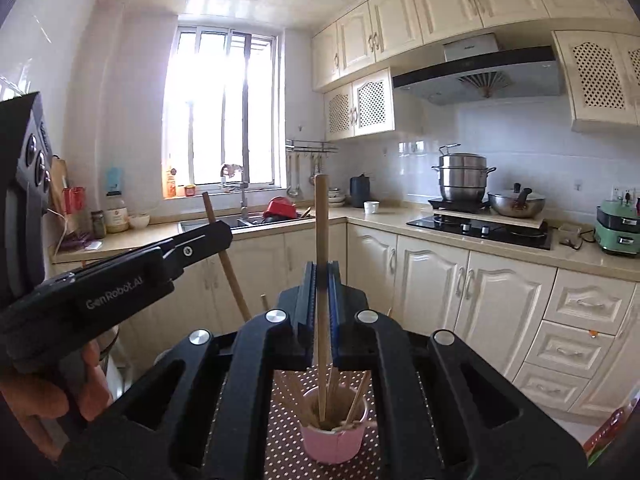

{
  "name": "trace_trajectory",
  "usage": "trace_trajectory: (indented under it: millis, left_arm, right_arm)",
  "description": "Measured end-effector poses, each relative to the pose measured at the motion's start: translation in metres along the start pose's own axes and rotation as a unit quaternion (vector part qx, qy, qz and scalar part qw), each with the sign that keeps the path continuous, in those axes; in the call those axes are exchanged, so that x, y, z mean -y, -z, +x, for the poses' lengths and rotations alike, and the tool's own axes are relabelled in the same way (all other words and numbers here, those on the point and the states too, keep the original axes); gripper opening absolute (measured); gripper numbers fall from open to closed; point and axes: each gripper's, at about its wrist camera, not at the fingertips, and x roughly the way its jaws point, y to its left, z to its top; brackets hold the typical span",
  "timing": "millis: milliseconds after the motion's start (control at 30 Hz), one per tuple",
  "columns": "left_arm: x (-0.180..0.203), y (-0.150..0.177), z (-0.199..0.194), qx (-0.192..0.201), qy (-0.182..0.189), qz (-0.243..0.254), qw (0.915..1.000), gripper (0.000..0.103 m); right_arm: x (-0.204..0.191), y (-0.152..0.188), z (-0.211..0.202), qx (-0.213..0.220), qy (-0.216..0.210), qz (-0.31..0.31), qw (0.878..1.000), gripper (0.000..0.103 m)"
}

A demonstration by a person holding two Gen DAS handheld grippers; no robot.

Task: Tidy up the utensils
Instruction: 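Lower the chopsticks into the pink cup and open both grippers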

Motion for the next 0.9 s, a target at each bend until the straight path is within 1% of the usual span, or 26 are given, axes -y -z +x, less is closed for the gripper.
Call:
trace_trajectory:
  millis: [233, 467, 667, 833, 900]
  left_arm:
    - [-0.005, 0.011, 0.017, -0.009, 0.000, -0.002, 1.0000, 0.006]
    - [-0.003, 0.023, 0.027, -0.015, -0.004, 0.006, 0.9999, 0.006]
    - [-0.005, 0.030, 0.034, -0.022, 0.001, 0.008, 0.9997, 0.006]
    - [-0.005, 0.046, 0.040, -0.028, 0.014, 0.014, 0.9994, 0.006]
    - [-0.005, 0.054, 0.046, -0.040, 0.012, 0.020, 0.9989, 0.006]
  right_arm:
    - [0.003, 0.014, 0.016, -0.020, -0.003, 0.004, 1.000, 0.006]
    - [0.002, 0.022, 0.021, -0.033, -0.006, 0.004, 0.999, 0.006]
    - [0.005, 0.029, 0.022, -0.042, -0.008, 0.007, 0.999, 0.006]
    - [0.007, 0.035, 0.025, -0.050, -0.008, 0.010, 0.999, 0.006]
    - [0.006, 0.039, 0.026, -0.054, -0.010, 0.010, 0.998, 0.006]
